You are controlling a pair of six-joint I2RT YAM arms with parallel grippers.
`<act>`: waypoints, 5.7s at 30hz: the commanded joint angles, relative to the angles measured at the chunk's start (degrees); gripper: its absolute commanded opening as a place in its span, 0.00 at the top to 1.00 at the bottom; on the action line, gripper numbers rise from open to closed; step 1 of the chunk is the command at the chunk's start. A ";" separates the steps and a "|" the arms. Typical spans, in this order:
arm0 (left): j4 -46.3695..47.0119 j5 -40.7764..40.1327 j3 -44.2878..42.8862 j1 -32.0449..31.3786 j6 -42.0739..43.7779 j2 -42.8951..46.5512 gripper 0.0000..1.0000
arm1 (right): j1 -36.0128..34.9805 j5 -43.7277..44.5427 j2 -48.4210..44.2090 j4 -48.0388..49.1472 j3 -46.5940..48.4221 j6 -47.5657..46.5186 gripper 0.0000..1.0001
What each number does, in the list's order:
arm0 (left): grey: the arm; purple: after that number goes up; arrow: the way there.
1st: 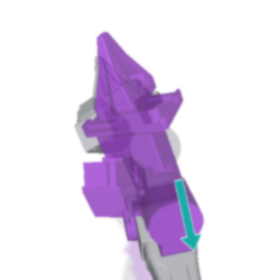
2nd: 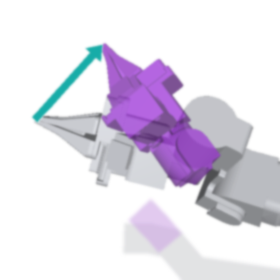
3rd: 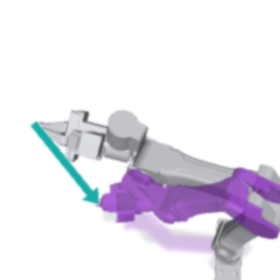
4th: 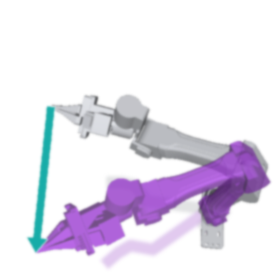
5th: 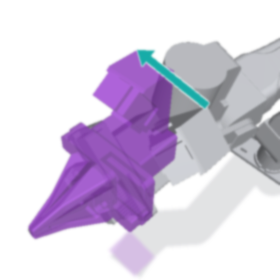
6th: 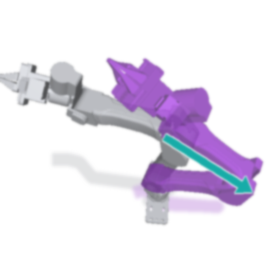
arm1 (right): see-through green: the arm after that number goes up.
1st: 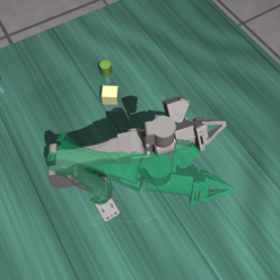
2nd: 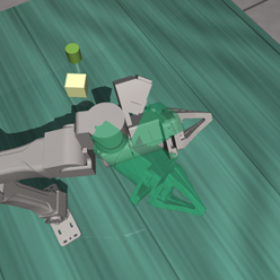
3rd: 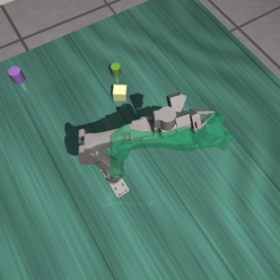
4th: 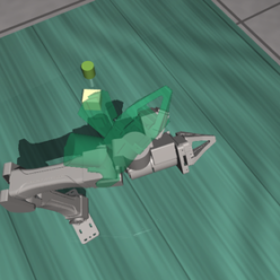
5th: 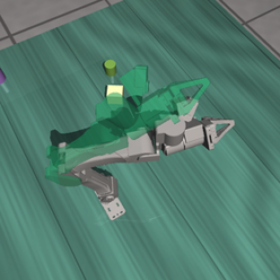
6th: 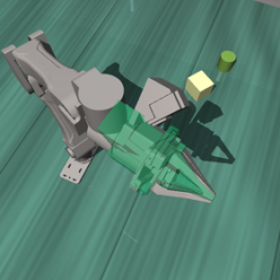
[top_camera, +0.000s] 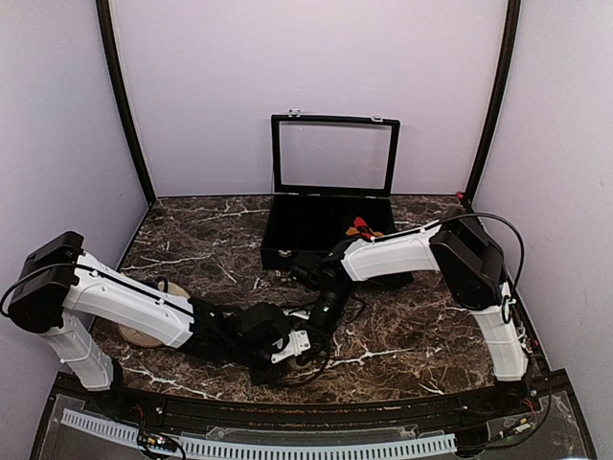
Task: Roll the socks
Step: Roll the sock at the center of the board.
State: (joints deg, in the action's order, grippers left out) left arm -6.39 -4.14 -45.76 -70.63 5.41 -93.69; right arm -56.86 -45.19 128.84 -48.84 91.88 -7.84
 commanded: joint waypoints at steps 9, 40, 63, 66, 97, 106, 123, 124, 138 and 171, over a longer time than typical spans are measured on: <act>-7.69 4.25 -3.04 -0.03 -3.10 -6.51 1.00 | 0.25 -2.83 -0.67 0.49 -1.44 -0.72 0.90; 5.48 14.09 6.83 4.10 -18.12 1.10 1.00 | 5.97 -1.52 -6.44 16.42 -6.44 9.06 0.68; 12.15 21.19 4.57 4.10 -15.30 -2.21 1.00 | 1.11 -5.84 0.98 14.75 0.91 7.87 0.80; 12.41 21.66 3.16 4.10 -14.35 -3.46 1.00 | 0.72 -5.74 0.98 14.82 0.37 7.88 0.80; 4.24 34.73 -15.82 9.28 3.69 -16.97 1.00 | 15.85 17.42 -23.96 36.61 -28.13 21.90 0.77; 3.55 44.39 -16.07 12.96 -0.61 -17.82 1.00 | 17.09 21.86 -33.49 39.19 -36.93 22.11 0.76; 3.40 67.45 -17.86 19.31 -11.85 -25.30 1.00 | 10.57 32.60 -50.72 42.94 -50.93 19.05 0.76; 3.48 68.35 -17.95 19.61 -12.13 -25.59 1.00 | 9.77 33.29 -51.34 42.99 -51.44 18.80 0.76; 7.53 73.15 -16.75 21.41 -16.34 -27.69 1.00 | -2.54 39.04 -55.40 41.34 -53.47 14.27 0.75; 4.72 75.90 -13.30 21.41 -14.43 -28.89 1.00 | -15.39 43.46 -36.31 40.69 -42.89 -3.08 0.53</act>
State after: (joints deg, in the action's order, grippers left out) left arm 1.74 71.75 -60.71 -49.08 -10.85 -121.45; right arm -71.75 -2.72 90.17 -9.93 46.89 -8.47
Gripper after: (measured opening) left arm 0.045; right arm 0.471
